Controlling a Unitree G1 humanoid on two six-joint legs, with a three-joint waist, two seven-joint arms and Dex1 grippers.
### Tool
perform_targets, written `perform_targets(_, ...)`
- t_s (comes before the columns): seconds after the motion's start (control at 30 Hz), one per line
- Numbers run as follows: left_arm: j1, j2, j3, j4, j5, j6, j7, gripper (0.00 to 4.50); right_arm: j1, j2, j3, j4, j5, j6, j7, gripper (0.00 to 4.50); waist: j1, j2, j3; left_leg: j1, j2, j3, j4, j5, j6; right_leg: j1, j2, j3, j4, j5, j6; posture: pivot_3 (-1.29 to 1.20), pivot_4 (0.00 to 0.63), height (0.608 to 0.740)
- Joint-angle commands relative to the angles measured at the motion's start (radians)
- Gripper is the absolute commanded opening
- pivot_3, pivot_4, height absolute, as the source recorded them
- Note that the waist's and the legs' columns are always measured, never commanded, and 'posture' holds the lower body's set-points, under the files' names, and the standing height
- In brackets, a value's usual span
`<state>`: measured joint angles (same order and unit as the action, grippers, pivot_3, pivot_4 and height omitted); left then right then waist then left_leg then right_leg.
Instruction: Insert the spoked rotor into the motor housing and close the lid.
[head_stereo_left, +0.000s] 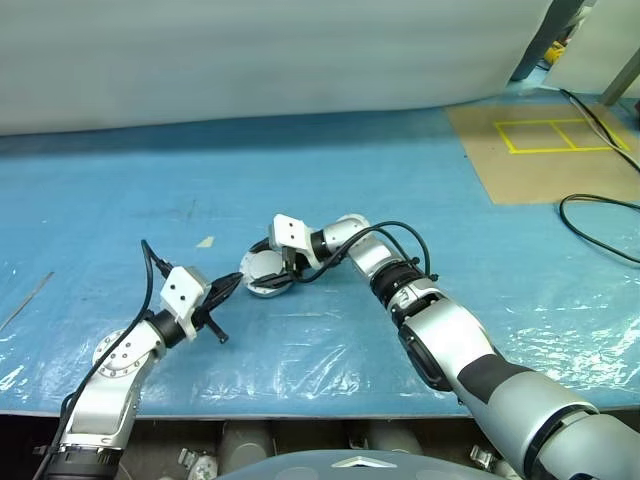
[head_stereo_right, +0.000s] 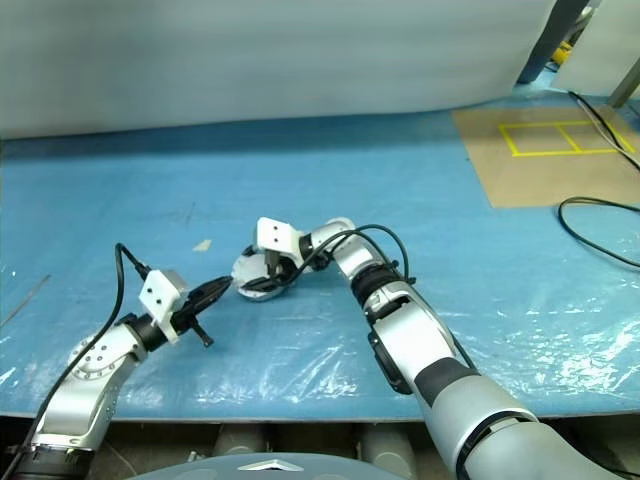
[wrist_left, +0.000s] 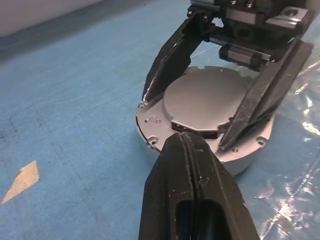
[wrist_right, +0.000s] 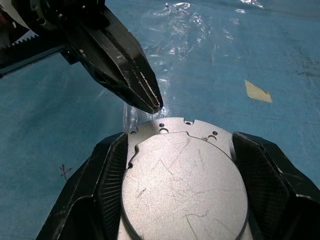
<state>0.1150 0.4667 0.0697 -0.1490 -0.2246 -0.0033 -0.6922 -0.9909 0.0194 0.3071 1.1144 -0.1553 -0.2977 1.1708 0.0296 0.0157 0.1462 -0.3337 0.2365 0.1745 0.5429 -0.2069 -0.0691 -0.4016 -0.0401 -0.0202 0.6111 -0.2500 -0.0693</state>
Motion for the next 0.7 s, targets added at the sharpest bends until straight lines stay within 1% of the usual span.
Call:
perform_targets(0.03,-0.026,0.007,-0.012,0.013,0.022,-0.01,0.009,0.0,0.06,-0.006,0.074,0.061,-0.079,0.051,0.011,2.98,-0.001,0.0,0.0,0.0,0.0,0.0,0.0,0.0,0.0,0.0,0.0,0.0,0.0,0.0,0.0,0.0,0.15,0.74)
perform_targets(0.23,-0.072,0.01,-0.061,0.056,0.056,0.018,-0.004,0.0,0.062,-0.008,0.069,0.044,-0.071,0.06,0.016,2.98,-0.004,0.001,0.0,-0.001,0.0,0.0,0.0,0.0,0.0,0.0,0.0,0.0,0.0,0.0,0.0,0.0,0.15,0.74)
perform_targets(0.47,-0.073,0.047,-0.096,0.078,0.089,0.062,-0.019,0.0,0.061,-0.021,0.056,0.02,-0.058,0.075,0.012,2.98,-0.002,0.002,-0.002,0.0,-0.002,0.0,0.001,0.0,0.0,0.001,-0.001,0.0,0.0,0.0,0.0,0.0,0.15,0.74)
perform_targets(0.6,-0.071,0.053,-0.103,0.082,0.082,0.072,-0.02,0.0,0.061,-0.022,0.038,0.005,-0.039,0.086,0.01,2.98,0.0,0.004,-0.004,0.0,-0.002,0.0,0.001,0.0,0.0,0.001,-0.001,0.0,0.0,0.0,0.0,0.0,0.15,0.74)
perform_targets(0.63,-0.07,0.054,-0.104,0.083,0.08,0.073,-0.021,0.0,0.062,-0.023,0.036,-0.002,-0.033,0.09,0.019,3.71,0.001,0.003,-0.004,0.0,-0.002,0.0,0.001,0.0,0.0,0.001,-0.001,0.0,0.0,0.0,0.0,0.0,0.15,0.74)
perform_targets(0.7,-0.073,0.054,-0.106,0.086,0.079,0.074,-0.022,0.0,0.063,-0.026,0.034,-0.013,-0.03,0.088,0.023,4.28,0.001,0.004,-0.004,0.0,-0.002,0.0,0.001,0.0,0.0,0.001,-0.001,0.0,0.0,0.0,0.0,0.0,0.15,0.74)
